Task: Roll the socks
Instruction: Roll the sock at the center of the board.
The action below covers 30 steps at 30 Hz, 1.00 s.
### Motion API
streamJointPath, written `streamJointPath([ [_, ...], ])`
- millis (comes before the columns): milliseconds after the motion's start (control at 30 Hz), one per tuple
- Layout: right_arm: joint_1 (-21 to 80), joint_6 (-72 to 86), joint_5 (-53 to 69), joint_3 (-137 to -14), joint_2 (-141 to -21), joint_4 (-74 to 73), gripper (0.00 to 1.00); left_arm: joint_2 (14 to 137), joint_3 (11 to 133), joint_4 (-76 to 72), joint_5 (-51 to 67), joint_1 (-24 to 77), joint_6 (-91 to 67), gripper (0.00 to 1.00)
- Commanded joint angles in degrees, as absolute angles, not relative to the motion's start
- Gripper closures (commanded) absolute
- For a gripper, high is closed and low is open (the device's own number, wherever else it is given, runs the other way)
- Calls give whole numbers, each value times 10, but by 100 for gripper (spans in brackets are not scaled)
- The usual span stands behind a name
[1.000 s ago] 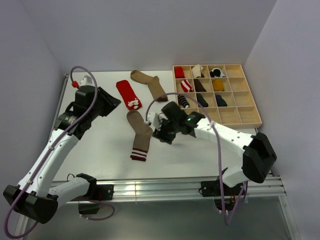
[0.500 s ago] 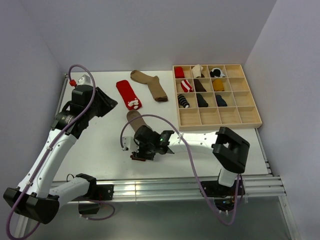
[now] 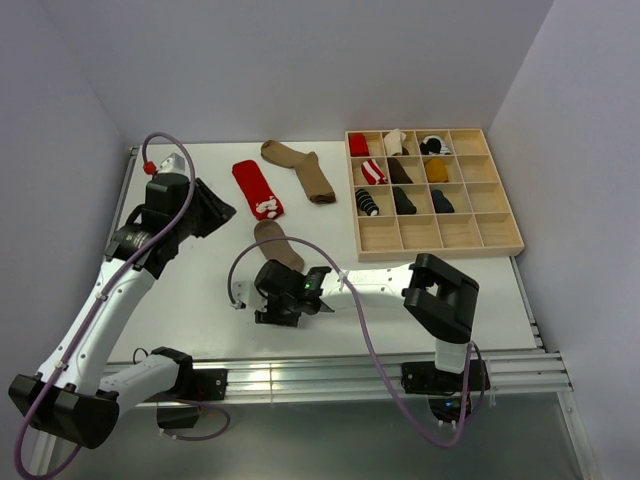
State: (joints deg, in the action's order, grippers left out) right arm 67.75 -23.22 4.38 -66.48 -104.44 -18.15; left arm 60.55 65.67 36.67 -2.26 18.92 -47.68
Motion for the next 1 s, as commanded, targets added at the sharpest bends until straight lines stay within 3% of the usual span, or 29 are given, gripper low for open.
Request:
streamJointPath([
  [0,685,-220,45,-690,-1035,-185,47,594,650,345,-6,185,-460,63],
  [667,694,-227,63,-711,-1092,-183,51,610,618,318,18,185,-461,64],
  [867,692,-234,76,-706,-1107,-186,58,611,600,305,24,185,-465,64],
  [967,680,-234,94,-709,-1114,-200,67,612,587,298,18,185,-466,64],
])
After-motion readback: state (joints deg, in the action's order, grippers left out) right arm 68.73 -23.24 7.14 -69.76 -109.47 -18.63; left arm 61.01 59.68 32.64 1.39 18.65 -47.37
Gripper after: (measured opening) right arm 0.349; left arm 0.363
